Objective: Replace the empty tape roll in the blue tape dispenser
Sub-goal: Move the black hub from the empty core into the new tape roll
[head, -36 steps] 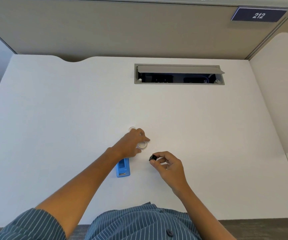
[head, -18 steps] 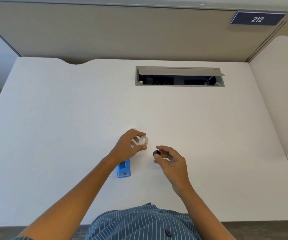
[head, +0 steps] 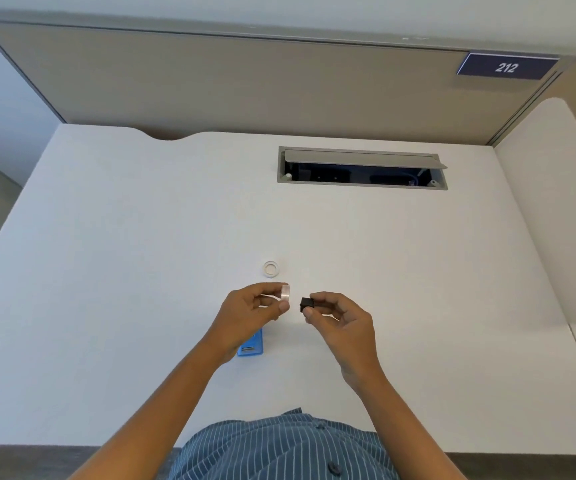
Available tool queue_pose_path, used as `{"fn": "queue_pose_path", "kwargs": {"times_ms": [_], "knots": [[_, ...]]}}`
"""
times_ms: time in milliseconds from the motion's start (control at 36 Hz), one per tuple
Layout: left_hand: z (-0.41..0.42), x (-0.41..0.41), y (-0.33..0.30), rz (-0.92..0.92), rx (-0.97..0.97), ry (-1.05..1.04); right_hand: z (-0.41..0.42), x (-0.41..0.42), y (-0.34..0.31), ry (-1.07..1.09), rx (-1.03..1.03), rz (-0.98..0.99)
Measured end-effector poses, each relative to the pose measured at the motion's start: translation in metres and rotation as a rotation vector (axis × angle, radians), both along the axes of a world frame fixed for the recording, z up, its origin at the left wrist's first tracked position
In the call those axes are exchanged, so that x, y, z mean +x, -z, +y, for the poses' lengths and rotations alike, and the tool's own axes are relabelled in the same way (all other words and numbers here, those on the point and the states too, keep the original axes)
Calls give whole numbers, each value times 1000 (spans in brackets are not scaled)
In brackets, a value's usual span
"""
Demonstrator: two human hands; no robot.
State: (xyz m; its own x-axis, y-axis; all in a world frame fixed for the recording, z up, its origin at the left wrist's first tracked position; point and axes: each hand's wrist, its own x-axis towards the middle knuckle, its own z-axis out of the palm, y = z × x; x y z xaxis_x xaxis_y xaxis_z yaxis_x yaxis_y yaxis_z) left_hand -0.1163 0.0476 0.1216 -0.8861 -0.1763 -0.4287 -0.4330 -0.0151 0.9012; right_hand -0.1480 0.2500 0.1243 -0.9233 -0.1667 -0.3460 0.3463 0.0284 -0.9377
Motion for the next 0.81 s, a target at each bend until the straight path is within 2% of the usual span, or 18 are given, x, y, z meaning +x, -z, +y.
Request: {"fn": "queue_pose_path", "kwargs": {"times_ms": [334,806], "knots": [[3,23,-15,33,22,-9,-4,10,-9,-74,-98,41],[7,34,-24,92,30,1,-4,17,-19,-139,-41,137]]}}
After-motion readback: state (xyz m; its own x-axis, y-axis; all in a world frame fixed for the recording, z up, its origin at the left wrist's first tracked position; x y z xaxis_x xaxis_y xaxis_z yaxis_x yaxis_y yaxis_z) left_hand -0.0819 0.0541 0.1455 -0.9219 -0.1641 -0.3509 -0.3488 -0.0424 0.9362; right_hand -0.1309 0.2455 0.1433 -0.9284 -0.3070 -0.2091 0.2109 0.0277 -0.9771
